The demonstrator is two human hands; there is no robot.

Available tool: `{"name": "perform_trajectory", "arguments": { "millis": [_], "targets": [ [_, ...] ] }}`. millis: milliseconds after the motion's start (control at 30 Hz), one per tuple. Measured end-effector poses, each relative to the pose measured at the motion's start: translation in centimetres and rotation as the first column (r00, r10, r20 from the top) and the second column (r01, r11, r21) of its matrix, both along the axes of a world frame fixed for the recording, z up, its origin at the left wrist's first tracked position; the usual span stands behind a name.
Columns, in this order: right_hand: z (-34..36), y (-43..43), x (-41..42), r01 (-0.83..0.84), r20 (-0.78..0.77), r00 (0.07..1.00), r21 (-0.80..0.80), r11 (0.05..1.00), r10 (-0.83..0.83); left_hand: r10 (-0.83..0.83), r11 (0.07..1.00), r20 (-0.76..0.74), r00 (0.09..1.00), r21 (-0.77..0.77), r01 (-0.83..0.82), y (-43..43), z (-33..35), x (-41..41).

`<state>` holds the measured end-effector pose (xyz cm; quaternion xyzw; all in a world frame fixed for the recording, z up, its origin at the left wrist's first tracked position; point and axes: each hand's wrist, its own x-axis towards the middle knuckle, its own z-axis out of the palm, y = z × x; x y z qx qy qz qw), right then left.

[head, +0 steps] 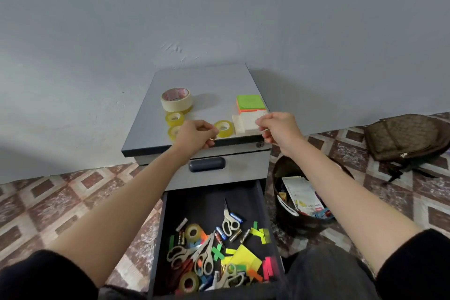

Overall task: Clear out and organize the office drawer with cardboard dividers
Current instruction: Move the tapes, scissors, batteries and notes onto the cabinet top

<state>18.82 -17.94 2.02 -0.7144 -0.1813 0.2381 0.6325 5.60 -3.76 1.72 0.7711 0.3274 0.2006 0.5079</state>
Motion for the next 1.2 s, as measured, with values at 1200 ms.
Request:
{"name": "perform_trajectory", "arguments": {
  "millis": [1200],
  "targets": [
    [-22.7,2.6,-8.7,-0.326,-0.014,0.922,-0.572,0.753,0.388,0.046,0.996,-0.58,0.813,-0.04,-0.085,1.9,-25.3,-11.9]
  ]
}}
